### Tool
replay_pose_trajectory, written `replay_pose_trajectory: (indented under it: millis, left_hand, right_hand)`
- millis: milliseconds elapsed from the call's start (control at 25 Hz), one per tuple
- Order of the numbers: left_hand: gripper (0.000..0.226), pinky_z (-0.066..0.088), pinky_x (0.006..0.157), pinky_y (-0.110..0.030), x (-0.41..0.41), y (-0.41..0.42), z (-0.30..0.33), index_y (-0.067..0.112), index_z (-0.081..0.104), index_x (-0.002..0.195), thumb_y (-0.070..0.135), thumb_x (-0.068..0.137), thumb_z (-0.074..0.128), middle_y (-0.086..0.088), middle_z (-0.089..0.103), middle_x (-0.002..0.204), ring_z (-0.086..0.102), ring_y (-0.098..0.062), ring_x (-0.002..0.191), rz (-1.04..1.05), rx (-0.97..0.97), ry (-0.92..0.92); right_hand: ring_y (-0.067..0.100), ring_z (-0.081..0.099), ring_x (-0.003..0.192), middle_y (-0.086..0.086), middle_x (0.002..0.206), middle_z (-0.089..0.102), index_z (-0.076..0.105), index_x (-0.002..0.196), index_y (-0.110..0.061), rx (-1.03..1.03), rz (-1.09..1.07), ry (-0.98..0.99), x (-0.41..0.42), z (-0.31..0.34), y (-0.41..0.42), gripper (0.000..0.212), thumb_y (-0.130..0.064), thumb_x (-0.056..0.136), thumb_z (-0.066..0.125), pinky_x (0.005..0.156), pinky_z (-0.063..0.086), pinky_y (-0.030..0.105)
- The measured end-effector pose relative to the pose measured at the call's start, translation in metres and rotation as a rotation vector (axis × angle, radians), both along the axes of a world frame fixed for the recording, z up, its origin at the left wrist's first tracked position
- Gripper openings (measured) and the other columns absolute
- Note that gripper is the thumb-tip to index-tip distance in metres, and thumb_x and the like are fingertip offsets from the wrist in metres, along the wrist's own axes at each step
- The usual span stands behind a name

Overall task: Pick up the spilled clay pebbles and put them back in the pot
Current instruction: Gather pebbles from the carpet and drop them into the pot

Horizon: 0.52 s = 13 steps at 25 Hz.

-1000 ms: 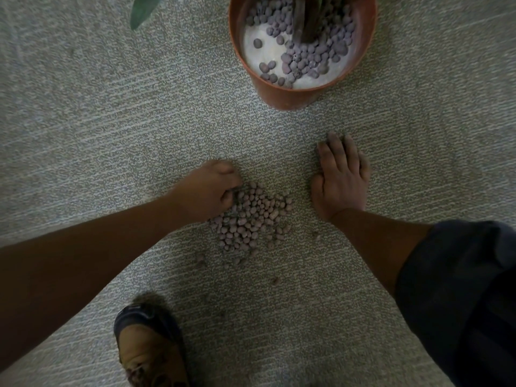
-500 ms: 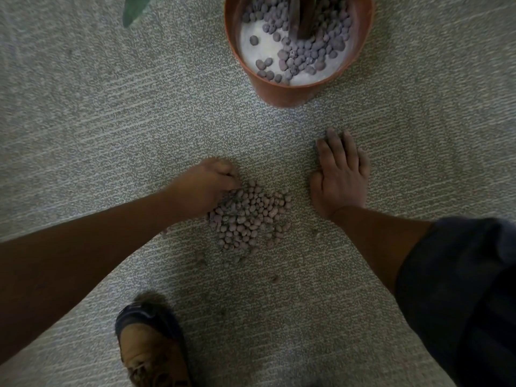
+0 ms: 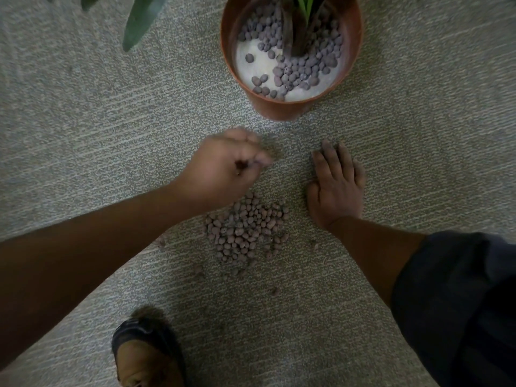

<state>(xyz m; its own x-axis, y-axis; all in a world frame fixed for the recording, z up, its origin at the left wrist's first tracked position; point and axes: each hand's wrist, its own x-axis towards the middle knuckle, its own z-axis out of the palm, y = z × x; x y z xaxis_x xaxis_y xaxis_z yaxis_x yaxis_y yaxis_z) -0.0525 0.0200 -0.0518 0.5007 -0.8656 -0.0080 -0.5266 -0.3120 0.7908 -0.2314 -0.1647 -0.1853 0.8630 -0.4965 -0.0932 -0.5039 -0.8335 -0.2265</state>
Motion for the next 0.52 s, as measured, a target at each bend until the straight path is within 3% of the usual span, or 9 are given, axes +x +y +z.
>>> replay_pose_trajectory:
  millis: [160,360,520]
  left_hand:
    - [0.016,0.049,0.08,-0.017,0.033,-0.063,0.043,0.008,0.078,0.097,0.002,0.087,0.067,0.0,0.066,0.098,0.062,-0.008,0.094,0.112,-0.199,-0.196]
    - [0.022,0.052,0.093,-0.032,0.053,-0.08,0.04,0.015,0.076,0.107,0.008,0.087,0.071,0.0,0.071,0.113,0.064,-0.013,0.107,0.118,0.077,-0.21]
    - [0.02,0.052,0.095,-0.039,0.042,-0.074,0.029,0.009,0.072,0.107,0.008,0.087,0.068,-0.009,0.062,0.125,0.058,-0.023,0.116,0.149,-0.042,-0.267]
  right_hand:
    - [0.026,0.011,0.155,-0.002,0.167,0.019,0.029,0.153,-0.027,-0.007,0.003,0.036,0.0,0.003,0.001,0.063,-0.038,0.092,0.039,0.122,0.009,0.048]
    - [0.025,0.008,0.156,-0.003,0.167,0.018,0.029,0.153,-0.026,0.003,0.004,0.053,0.0,0.006,0.002,0.063,-0.037,0.092,0.038,0.123,0.009,0.048]
    - [0.026,0.009,0.156,-0.002,0.167,0.019,0.029,0.154,-0.026,0.002,0.006,0.039,0.0,0.006,0.002,0.063,-0.037,0.092,0.037,0.123,0.009,0.048]
